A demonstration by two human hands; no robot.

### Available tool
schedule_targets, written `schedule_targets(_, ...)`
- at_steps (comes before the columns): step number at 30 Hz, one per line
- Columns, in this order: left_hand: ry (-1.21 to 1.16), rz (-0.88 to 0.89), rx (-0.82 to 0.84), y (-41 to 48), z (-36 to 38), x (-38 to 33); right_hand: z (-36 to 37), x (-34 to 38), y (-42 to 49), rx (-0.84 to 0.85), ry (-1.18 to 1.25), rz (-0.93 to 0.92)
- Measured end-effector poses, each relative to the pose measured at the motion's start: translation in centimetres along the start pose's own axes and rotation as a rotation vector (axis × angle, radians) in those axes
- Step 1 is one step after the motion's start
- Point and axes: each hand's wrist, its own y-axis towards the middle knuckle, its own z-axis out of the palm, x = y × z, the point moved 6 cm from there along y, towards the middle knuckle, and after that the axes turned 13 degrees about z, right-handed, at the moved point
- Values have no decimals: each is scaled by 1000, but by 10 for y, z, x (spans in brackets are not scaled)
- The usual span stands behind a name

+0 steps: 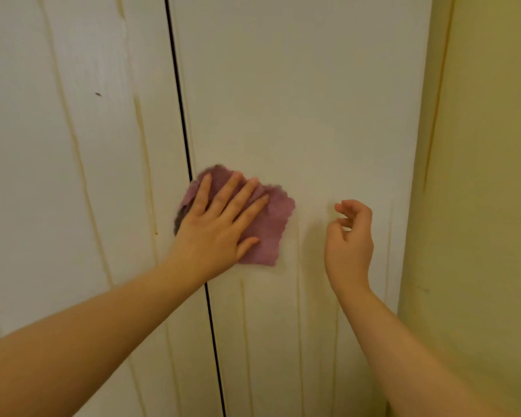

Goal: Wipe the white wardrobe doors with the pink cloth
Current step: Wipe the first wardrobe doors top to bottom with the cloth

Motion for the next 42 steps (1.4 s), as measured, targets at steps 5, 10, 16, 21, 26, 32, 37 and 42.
schedule_targets(5,-114,143,72,-27,18,-49,-11,-25,-6,-51,9,72)
schedule_targets(10,-16,173,56,-21,12,-36,-18,-42,-11,-38,6,133)
schedule_targets(16,-93,243,47,-47,27,-84,-16,-59,-10,-30,-53,215)
schedule_targets(21,-35,204,7,-23,12,-59,-18,-60,-9,-24,-79,222)
schedule_targets(26,-15,123,-107,-15,14,-57,-24,-70,-7,-53,-77,268)
schedule_targets(32,29,134,-71,-8,4,-31,-27,-67,-4,-75,-120,242)
schedule_targets(37,-7,130,-135,-10,8,-49,-31,-70,0,-116,-135,230)
schedule_targets(42,-82,146,-37,-12,10,-62,-37,-69,3,-137,-114,248)
